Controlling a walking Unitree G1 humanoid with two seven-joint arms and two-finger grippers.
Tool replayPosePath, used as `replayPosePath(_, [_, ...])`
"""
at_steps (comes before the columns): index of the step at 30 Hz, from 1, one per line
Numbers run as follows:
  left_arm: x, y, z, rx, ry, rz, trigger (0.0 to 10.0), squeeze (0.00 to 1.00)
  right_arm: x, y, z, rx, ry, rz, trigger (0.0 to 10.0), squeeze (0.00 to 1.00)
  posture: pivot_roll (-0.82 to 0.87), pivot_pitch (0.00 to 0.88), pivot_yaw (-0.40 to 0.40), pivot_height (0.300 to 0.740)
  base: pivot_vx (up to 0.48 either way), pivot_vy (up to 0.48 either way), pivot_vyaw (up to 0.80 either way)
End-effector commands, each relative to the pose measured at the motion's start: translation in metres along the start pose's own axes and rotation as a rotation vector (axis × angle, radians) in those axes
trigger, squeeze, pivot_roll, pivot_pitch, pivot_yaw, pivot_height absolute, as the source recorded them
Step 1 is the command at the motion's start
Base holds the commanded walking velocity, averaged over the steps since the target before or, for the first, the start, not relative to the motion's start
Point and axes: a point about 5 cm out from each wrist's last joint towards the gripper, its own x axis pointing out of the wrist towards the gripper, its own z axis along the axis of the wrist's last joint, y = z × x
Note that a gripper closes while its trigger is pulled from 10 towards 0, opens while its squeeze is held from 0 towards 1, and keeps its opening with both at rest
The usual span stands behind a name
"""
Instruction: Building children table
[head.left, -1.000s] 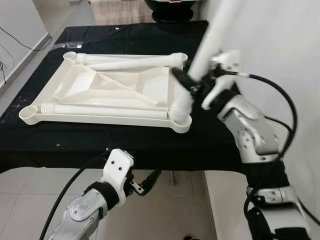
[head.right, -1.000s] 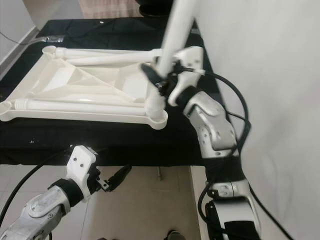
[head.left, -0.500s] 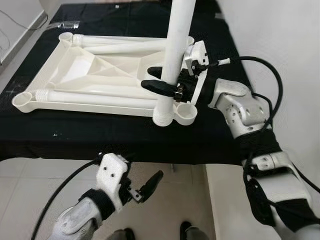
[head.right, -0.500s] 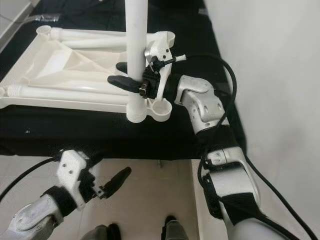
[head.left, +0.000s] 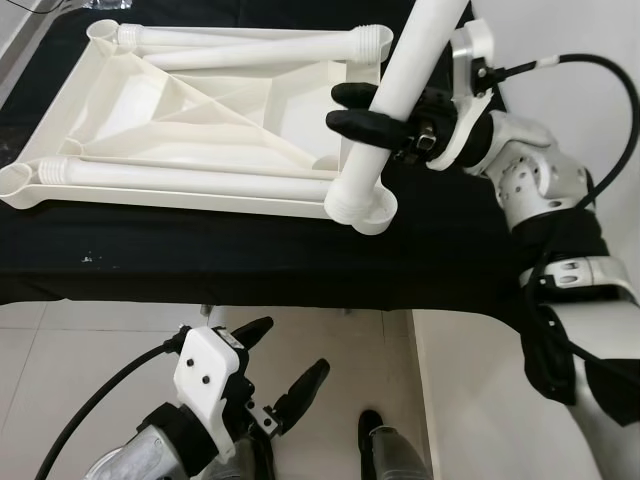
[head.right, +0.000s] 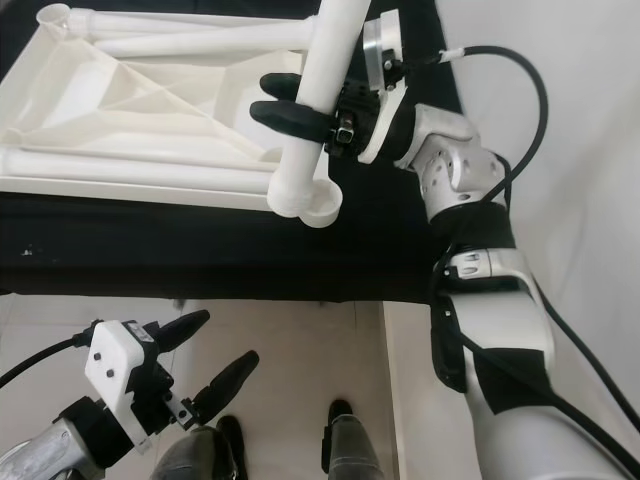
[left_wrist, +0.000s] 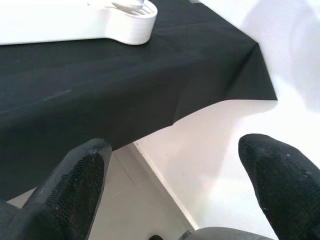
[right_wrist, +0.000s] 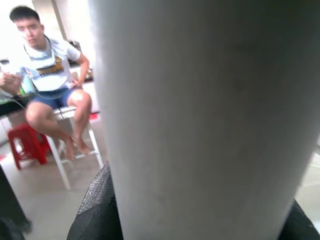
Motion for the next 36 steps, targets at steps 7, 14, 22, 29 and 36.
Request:
replayPosePath(7, [-0.006, -0.005, -0.001, -0.014, 0.032, -0.03, 10.0, 0.0, -0.003, 0.001, -0.007, -0.082, 0.131, 0.041, 10.0, 0.0, 0.04, 0.395, 0.022, 0.74, 0.0, 0.0, 0.0])
replayPosePath(14, [-0.007, -0.007, -0.001, -0.018, 0.033, -0.034, 10.0, 0.0, -0.007, 0.004, -0.005, -0.075, 0.155, 0.083, 10.0, 0.0, 0.04, 0.397, 0.021, 0.74, 0.0, 0.0, 0.0])
replayPosePath(22, [-0.006, -0.007, 0.001, -0.021, 0.03, -0.04, 10.0, 0.0, 0.004, 0.004, -0.015, -0.066, 0.21, 0.11, 10.0, 0.0, 0.03, 0.401, 0.014, 0.74, 0.0, 0.0, 0.0])
replayPosePath(29, [-0.005, -0.008, 0.003, -0.02, 0.021, -0.043, 10.0, 0.0, 0.019, 0.002, -0.022, -0.075, 0.229, 0.066, 10.0, 0.0, 0.02, 0.408, 0.0, 0.74, 0.0, 0.0, 0.0])
replayPosePath(36, [-0.004, -0.009, 0.004, -0.02, 0.016, -0.042, 10.0, 0.0, 0.016, 0.001, -0.017, -0.045, 0.2, 0.094, 10.0, 0.0, 0.02, 0.411, -0.008, 0.74, 0.0, 0.0, 0.0])
